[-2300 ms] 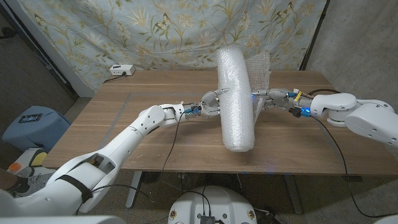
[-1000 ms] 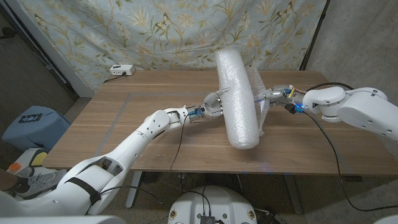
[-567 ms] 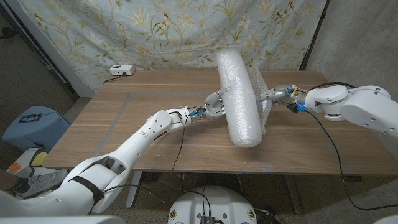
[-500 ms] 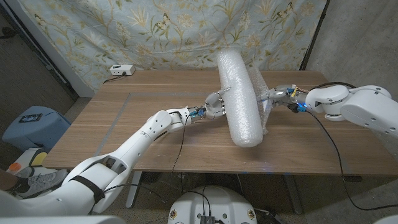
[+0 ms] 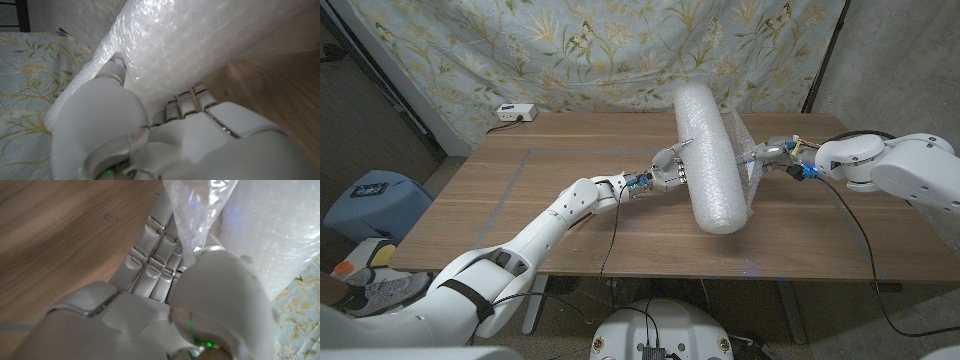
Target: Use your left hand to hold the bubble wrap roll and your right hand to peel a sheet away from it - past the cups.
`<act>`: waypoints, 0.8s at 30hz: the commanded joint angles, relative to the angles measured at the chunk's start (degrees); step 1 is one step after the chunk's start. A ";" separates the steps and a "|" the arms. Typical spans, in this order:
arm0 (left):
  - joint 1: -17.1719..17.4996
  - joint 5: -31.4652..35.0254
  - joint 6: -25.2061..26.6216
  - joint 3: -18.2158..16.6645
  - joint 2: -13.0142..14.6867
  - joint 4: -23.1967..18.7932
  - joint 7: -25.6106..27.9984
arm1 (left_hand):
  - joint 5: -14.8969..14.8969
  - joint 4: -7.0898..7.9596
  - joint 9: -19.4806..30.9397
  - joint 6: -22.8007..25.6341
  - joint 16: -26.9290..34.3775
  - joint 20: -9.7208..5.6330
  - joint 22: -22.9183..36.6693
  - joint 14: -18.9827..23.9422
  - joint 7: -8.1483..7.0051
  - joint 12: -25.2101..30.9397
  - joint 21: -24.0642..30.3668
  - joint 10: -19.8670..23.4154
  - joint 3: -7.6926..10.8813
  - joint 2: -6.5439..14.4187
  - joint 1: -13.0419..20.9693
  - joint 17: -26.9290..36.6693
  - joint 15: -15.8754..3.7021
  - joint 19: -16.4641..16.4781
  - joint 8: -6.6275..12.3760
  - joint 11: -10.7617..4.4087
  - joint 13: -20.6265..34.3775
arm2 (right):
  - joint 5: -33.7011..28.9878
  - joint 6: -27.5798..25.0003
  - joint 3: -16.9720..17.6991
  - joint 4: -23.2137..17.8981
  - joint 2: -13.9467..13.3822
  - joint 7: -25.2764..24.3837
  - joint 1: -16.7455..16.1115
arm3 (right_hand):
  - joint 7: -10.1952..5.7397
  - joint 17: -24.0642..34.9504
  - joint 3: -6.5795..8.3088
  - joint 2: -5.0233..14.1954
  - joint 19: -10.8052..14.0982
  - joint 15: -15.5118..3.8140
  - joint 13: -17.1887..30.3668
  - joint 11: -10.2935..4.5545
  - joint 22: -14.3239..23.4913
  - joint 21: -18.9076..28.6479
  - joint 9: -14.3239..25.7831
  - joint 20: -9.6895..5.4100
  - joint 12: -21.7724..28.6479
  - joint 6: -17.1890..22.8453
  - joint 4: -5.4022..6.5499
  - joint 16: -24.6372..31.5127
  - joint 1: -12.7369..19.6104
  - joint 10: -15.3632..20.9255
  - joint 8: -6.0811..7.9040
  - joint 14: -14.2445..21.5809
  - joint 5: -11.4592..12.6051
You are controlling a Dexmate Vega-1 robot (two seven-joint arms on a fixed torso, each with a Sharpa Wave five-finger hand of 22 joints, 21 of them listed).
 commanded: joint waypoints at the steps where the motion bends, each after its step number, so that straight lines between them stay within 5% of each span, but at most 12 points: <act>1: 0.64 -1.16 0.78 -1.09 -0.67 0.64 -1.15 | -0.18 -0.01 0.08 -0.93 -0.39 0.83 0.19 -0.02 -1.27 -0.54 0.00 -0.94 -0.12 -0.38 -0.68 -0.20 0.71 0.44 0.13 0.33 0.22 | -0.16 -1.77 -1.11 -0.17 -0.16 0.27 1.55 | 0.30 0.37 0.06 -0.09 -0.13 0.11 0.24 0.43 0.18 0.66 0.07 0.03 -0.05 0.12 0.28 -0.15 0.92 0.07 0.33 0.68 -0.31; 5: 0.96 -2.05 1.17 -1.76 -0.91 0.63 -1.22 | -0.38 0.20 -0.02 -2.54 -0.73 1.19 0.15 -0.13 -1.44 -1.56 -0.02 -2.93 -0.49 -0.69 -1.70 -0.71 1.88 0.74 0.11 1.57 0.21 | -0.21 -2.28 -1.30 -0.34 -0.24 0.27 1.93 | 0.39 0.59 -0.05 -0.08 -0.25 0.10 0.16 0.58 0.17 1.05 0.08 0.02 -0.22 0.25 0.30 -0.39 1.09 0.22 0.38 0.72 -0.32; 21: 3.14 -5.66 2.51 -4.11 -1.53 -0.59 0.84 | -0.62 0.25 -0.13 -3.37 -1.61 1.71 0.08 -1.32 -1.06 -2.50 -0.35 -4.18 -0.73 -0.89 -2.68 -1.39 2.94 0.56 0.51 1.86 -0.11 | -0.36 -3.73 -1.76 -1.14 -0.48 0.08 2.65 | 0.43 1.20 -0.35 0.03 -0.62 0.12 0.64 0.56 0.12 2.01 0.12 0.01 -0.46 0.15 0.40 -0.93 1.45 0.05 0.32 0.88 -0.32; 24: 3.74 -6.55 2.82 -4.54 -1.77 -0.71 1.37 | -0.65 0.17 -0.15 -3.20 -1.81 2.07 0.07 -1.55 -1.98 -2.81 -0.51 -4.61 -0.62 -0.71 -2.72 -1.59 3.32 0.41 0.72 1.93 -0.22 | -0.28 -4.18 -1.83 -1.31 -0.52 -0.06 2.72 | 0.97 1.31 -0.42 0.06 -0.70 0.10 0.56 0.46 0.10 2.22 0.13 0.01 -0.55 0.32 0.41 -1.05 1.53 0.20 0.38 0.93 -0.32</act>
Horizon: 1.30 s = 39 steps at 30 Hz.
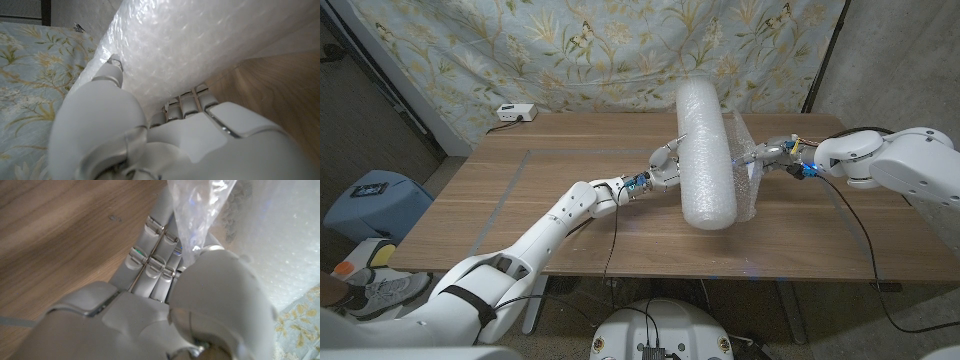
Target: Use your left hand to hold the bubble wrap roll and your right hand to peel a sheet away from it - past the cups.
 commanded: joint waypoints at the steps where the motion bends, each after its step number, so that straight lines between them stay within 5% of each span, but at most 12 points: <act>1: 1.94 -2.99 1.00 -1.70 -0.69 -0.77 1.73 | -0.01 -0.19 0.15 -0.21 -0.44 0.65 0.08 -0.22 -1.15 -0.42 -0.33 -0.70 -0.01 0.16 -0.65 -0.12 0.73 0.00 0.44 -0.10 -0.11 | 0.04 -1.48 -0.42 -0.65 -0.16 -0.32 0.56 | 1.11 0.20 -0.20 0.18 -0.39 -0.22 0.13 0.08 0.10 0.64 0.17 -0.07 -0.06 0.34 0.17 -0.36 0.87 0.20 0.40 0.57 -0.32; 10: 3.75 -5.59 0.77 -3.09 -2.22 -0.35 2.48 | -0.17 -0.36 0.10 -1.37 -1.23 1.27 0.03 -1.15 -5.18 -1.16 -0.68 -1.79 -0.04 0.14 -1.12 -0.83 1.97 -0.01 0.41 -0.14 -0.35 | -0.17 -3.14 -1.51 -0.87 0.06 -0.26 1.63 | 1.19 0.60 -0.37 0.24 -0.59 -0.22 0.49 0.13 0.05 1.23 0.27 -0.07 -0.09 0.20 0.14 -0.53 1.19 0.25 0.34 0.85 -0.32; 27: 6.07 -9.74 -0.43 -5.62 -5.81 1.55 4.15 | -0.27 -0.44 0.08 -0.83 -1.39 0.99 -0.01 -0.82 -4.92 -1.18 -0.88 -1.37 0.09 0.43 -1.49 -1.40 1.49 0.39 0.85 -0.26 -0.47 | -1.90 -6.24 -4.38 -0.26 1.09 0.90 5.15 | 1.25 1.16 -0.68 0.49 -0.94 -0.21 0.88 0.24 -0.07 2.34 0.49 -0.08 -0.37 -0.03 0.22 -1.04 1.64 0.17 0.22 0.99 -0.38; 39: 4.58 -8.46 -1.00 -5.30 -6.44 4.66 1.24 | -0.34 -0.50 0.07 -0.83 -1.70 1.03 -0.03 -1.19 -5.44 -1.33 -1.20 -1.46 0.11 0.49 -1.74 -1.71 1.47 0.13 0.90 -0.58 -0.54 | -2.77 -6.62 -5.03 0.51 2.03 0.72 5.71 | 1.18 1.57 -0.96 0.59 -1.26 -0.22 1.18 0.32 -0.18 3.15 0.61 -0.08 -0.54 -0.01 0.24 -1.38 1.85 0.19 0.16 1.08 -0.43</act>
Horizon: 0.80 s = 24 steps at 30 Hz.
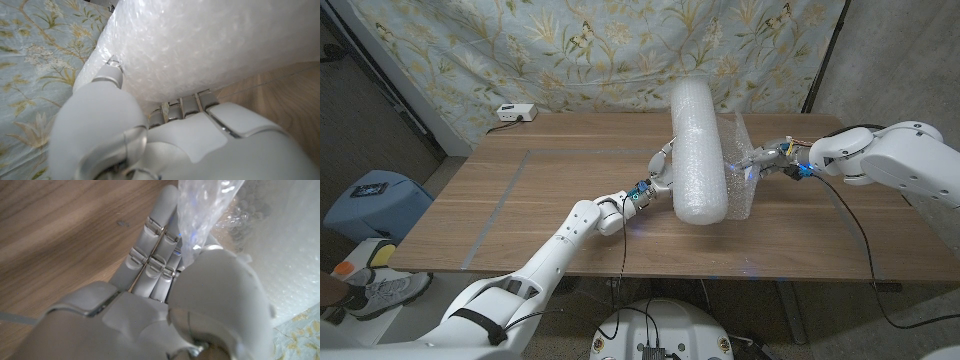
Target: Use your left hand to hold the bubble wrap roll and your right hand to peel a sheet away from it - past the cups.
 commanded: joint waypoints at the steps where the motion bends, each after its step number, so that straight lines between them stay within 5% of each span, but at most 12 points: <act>1: -1.07 0.70 -0.72 -0.04 -0.98 3.01 -2.86 | -0.37 -0.23 0.11 0.04 -0.14 -0.14 -0.03 -0.14 -0.82 -0.26 -0.36 -0.16 -0.16 -0.30 -0.75 0.03 -0.18 0.15 0.40 -0.47 -0.03 | -0.89 -0.84 -0.70 0.62 0.86 -0.23 0.79 | 0.31 0.36 -0.19 0.10 -0.25 -0.16 0.09 0.28 -0.04 0.62 0.33 -0.10 -0.16 0.09 0.08 -0.25 0.69 0.22 0.34 0.67 -0.22; 11: -2.12 2.18 -1.38 -0.15 -1.18 5.08 -5.90 | -0.84 -0.17 0.08 -0.78 -0.81 0.62 -0.05 -1.52 -1.16 -0.89 -1.19 -1.35 -1.08 -1.16 -1.91 -0.43 0.93 -1.00 0.19 -0.22 -0.13 | -0.59 -1.24 -0.24 0.75 1.47 -1.43 0.17 | 0.42 0.49 -0.40 0.22 -0.55 -0.16 0.42 0.32 -0.14 1.23 0.40 -0.10 -0.26 -0.01 0.11 -0.63 0.84 0.16 0.24 0.67 -0.23; 24: -2.11 2.59 -1.63 -0.87 -2.07 6.97 -8.54 | -3.02 0.27 -0.03 -1.98 -1.52 1.35 -0.07 -3.10 3.13 -1.73 -2.44 -2.96 -3.77 -3.38 -4.65 -1.32 1.64 -1.78 0.01 0.21 -0.34 | -0.93 -2.55 -0.87 0.55 2.08 -2.13 0.86 | 0.34 0.85 -0.66 0.41 -0.91 -0.15 0.60 0.34 -0.26 1.98 0.56 -0.11 -0.49 0.06 0.17 -0.88 0.93 0.16 0.20 0.81 -0.28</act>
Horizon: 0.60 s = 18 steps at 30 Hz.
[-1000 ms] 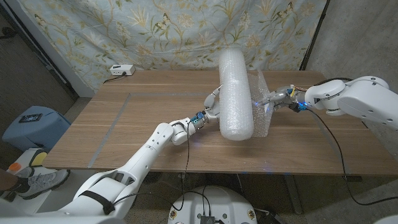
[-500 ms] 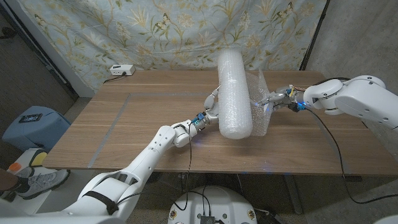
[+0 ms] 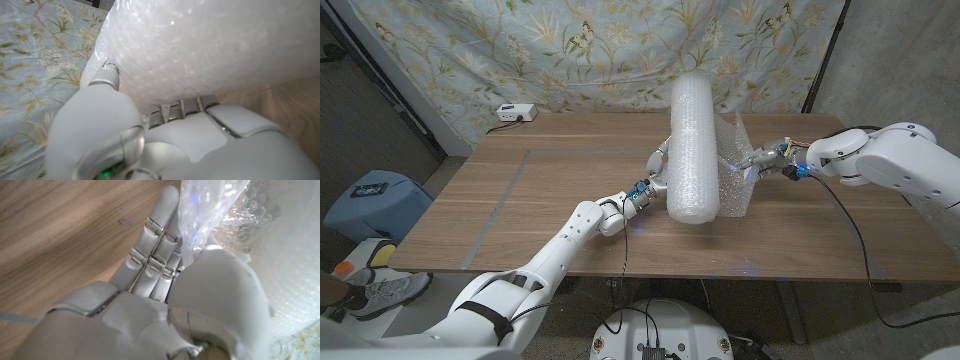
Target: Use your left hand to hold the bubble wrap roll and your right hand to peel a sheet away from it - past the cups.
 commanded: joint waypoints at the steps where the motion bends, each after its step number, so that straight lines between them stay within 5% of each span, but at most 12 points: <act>1: -0.07 0.58 -0.45 -0.63 -0.83 1.83 -2.62 | -0.52 0.31 0.14 -0.31 -0.22 0.31 0.31 -0.65 1.27 -0.56 -0.46 -0.78 -0.66 0.02 -0.88 0.00 0.27 -0.36 0.01 0.62 -0.06 | -0.33 -1.37 -0.55 -0.14 0.66 -0.82 0.62 | 0.43 0.32 -0.36 0.04 -0.30 0.00 0.35 0.29 0.00 0.72 0.30 -0.11 -0.03 0.05 0.16 -0.06 0.58 0.19 0.37 0.62 -0.09; 18: 0.57 0.68 -2.79 -2.07 -3.30 5.14 -7.78 | -1.00 1.03 -0.03 -5.18 -1.26 0.48 0.31 -3.49 2.02 -1.70 -2.58 -3.64 -3.41 -1.90 -4.13 -1.00 0.71 -2.11 -0.75 1.18 -0.27 | -2.13 -4.06 -3.02 0.33 1.75 -0.13 3.57 | 0.67 0.60 -0.72 0.22 -0.78 0.00 0.40 0.24 -0.19 1.87 0.52 -0.12 -0.40 -0.06 0.14 -0.48 0.84 0.43 0.20 0.85 -0.11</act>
